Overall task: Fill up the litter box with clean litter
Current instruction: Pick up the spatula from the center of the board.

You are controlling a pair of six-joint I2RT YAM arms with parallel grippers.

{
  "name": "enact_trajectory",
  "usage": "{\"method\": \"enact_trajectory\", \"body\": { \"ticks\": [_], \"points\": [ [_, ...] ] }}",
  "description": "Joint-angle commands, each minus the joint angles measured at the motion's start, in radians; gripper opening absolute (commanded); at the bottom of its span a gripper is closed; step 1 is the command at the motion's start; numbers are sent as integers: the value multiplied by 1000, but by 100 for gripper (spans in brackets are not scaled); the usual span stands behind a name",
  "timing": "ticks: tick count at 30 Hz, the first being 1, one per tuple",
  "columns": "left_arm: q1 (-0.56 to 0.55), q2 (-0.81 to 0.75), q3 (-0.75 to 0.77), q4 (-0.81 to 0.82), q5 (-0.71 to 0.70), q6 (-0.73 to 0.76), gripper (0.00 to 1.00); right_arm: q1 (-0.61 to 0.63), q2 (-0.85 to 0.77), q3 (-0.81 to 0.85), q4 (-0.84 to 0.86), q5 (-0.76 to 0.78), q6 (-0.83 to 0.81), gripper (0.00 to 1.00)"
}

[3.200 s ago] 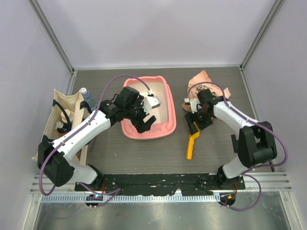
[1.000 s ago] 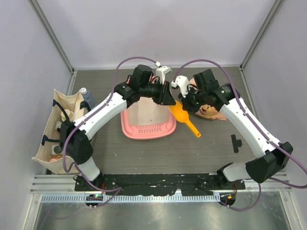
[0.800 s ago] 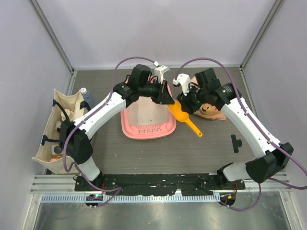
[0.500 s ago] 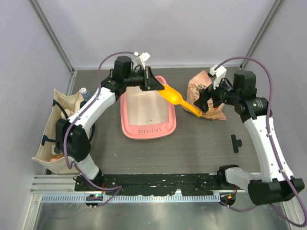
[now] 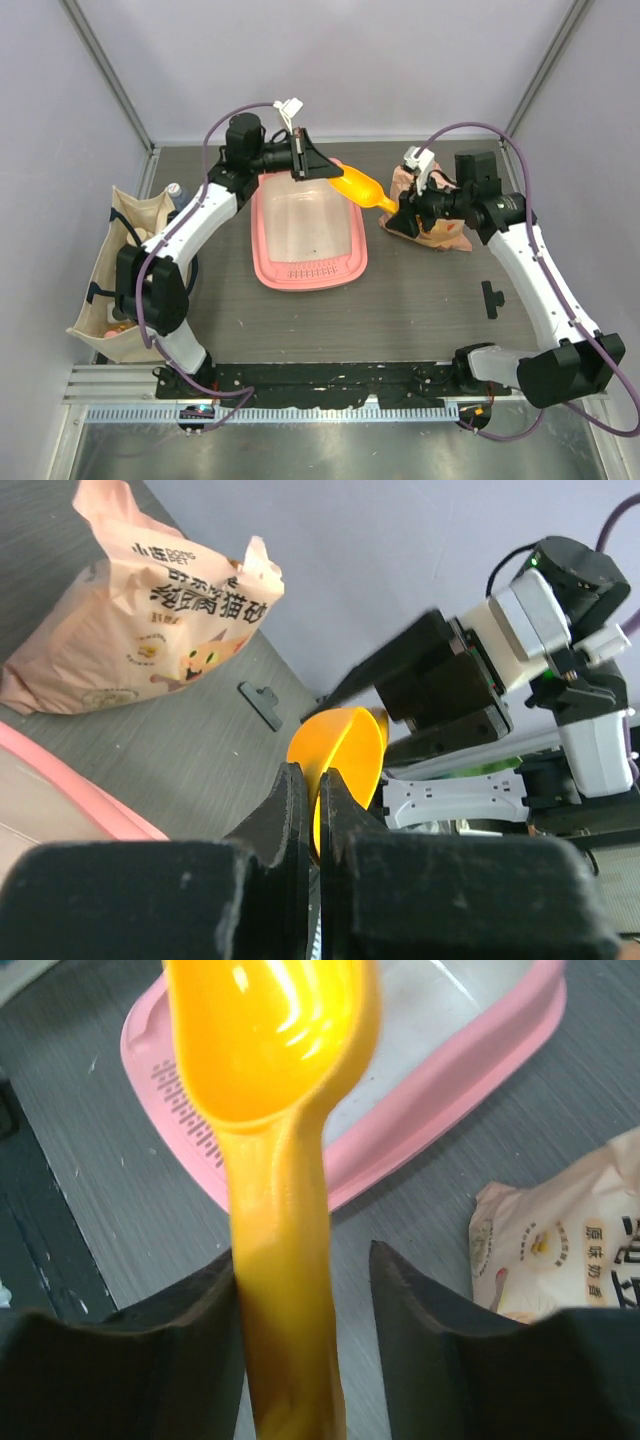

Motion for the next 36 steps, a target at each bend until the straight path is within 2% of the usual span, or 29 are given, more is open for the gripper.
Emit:
{"method": "enact_trajectory", "body": {
  "ticks": [1,2,3,4,6,7,8,12,14,15,17,18,21,23,26,27,28,31,34,35,36],
  "points": [
    [13,-2,6,57,63,-7,0,22,30,97,-78,-10,-112,40],
    [15,-5,18,34,65,28,12,22,41,122,-148,-24,-173,29],
    [13,-9,27,6,84,76,40,22,48,168,-187,-27,-221,26],
    [15,-9,45,-94,91,228,49,23,65,189,-227,-27,-268,24],
    [13,-5,146,-304,77,449,60,38,74,228,-311,12,-395,20],
    [15,-8,177,-462,54,554,61,46,73,232,-328,29,-431,19],
    [12,-9,226,-524,36,743,61,69,73,240,-350,49,-468,19],
    [5,-6,328,-696,-12,996,63,159,76,245,-376,186,-600,19],
    [-11,14,403,-810,-17,1084,62,189,73,237,-349,220,-605,19],
    [-34,23,426,-859,-21,1183,61,204,73,237,-333,238,-599,19],
    [-64,49,484,-1027,-39,1294,59,207,76,249,-299,246,-580,19],
    [-97,57,496,-1136,-49,1414,59,212,84,252,-295,253,-582,18],
    [-145,58,501,-1238,-82,1552,58,216,81,259,-284,290,-611,18],
    [-165,48,463,-1244,-116,1560,59,216,76,259,-279,315,-648,18],
    [-189,-1,356,-1093,-239,1483,58,221,67,262,-284,322,-684,17],
    [-189,-38,319,-971,-294,1448,57,224,65,263,-288,321,-688,17],
    [-191,-57,252,-918,-317,1414,57,229,65,266,-299,319,-691,18],
    [-191,-100,179,-807,-357,1411,52,242,58,265,-305,318,-700,18],
    [-194,-109,158,-764,-383,1393,43,259,39,245,-290,333,-712,17],
    [-194,-110,156,-765,-374,1405,34,259,35,240,-286,332,-711,17],
    [-194,-110,155,-773,-363,1402,29,261,33,240,-281,327,-708,17]
  ]
}}
